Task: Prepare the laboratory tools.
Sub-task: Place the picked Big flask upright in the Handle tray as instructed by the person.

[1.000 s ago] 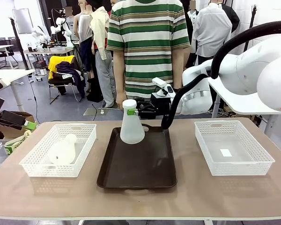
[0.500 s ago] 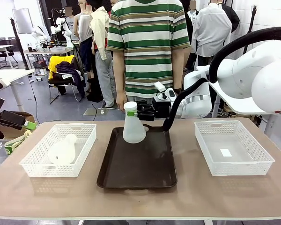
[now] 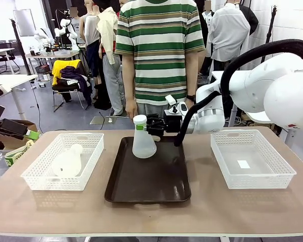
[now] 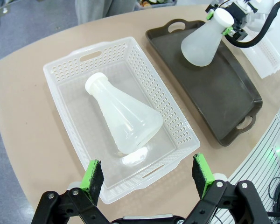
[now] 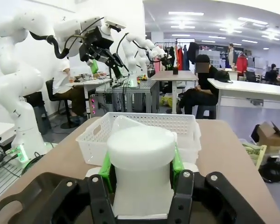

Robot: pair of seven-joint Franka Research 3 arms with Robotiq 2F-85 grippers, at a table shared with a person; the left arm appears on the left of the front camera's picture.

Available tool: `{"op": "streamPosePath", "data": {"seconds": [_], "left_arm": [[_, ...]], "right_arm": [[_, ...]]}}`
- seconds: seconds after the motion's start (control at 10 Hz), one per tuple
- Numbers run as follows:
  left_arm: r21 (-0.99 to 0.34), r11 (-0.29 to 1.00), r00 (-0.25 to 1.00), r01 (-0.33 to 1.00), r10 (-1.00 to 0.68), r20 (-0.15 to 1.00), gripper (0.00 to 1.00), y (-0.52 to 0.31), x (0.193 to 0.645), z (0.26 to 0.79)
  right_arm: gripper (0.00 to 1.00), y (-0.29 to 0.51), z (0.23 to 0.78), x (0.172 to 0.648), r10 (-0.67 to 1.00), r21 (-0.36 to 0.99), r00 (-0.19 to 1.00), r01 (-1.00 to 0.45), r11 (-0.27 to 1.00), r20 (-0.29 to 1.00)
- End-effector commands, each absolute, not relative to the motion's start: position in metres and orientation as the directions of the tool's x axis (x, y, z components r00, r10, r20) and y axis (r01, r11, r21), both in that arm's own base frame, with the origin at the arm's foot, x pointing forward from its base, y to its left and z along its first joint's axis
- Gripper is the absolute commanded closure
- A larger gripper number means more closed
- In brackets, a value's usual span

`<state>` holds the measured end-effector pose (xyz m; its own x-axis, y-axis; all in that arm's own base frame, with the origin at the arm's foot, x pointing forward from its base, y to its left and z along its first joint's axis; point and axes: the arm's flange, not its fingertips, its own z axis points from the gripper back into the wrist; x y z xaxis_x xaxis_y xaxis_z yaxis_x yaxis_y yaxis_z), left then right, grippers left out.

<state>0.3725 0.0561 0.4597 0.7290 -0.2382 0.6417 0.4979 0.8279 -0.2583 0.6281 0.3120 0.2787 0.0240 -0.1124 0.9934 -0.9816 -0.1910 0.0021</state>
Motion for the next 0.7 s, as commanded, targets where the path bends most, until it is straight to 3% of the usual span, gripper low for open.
{"op": "streamPosePath", "data": {"seconds": [0.0, 0.5, 0.6], "left_arm": [[-0.266, 0.816, 0.718, 0.514, -0.240, 0.653, 0.00, 0.0575, 0.3740, 0.4574], [-0.266, 0.816, 0.718, 0.514, -0.240, 0.653, 0.00, 0.0575, 0.3740, 0.4574], [-0.266, 0.816, 0.718, 0.514, -0.240, 0.653, 0.00, 0.0575, 0.3740, 0.4574]], "right_arm": [[1.00, 0.3164, 0.2784, 0.6329, -0.115, 0.010, 0.028, -0.988, -0.151, 0.993], [0.09, 0.3149, 0.2781, 0.6318, -0.087, 0.040, 0.054, -0.987, -0.153, 0.995], [0.00, 0.3139, 0.2779, 0.6315, -0.083, 0.048, 0.061, -0.988, -0.150, 0.995]]}}
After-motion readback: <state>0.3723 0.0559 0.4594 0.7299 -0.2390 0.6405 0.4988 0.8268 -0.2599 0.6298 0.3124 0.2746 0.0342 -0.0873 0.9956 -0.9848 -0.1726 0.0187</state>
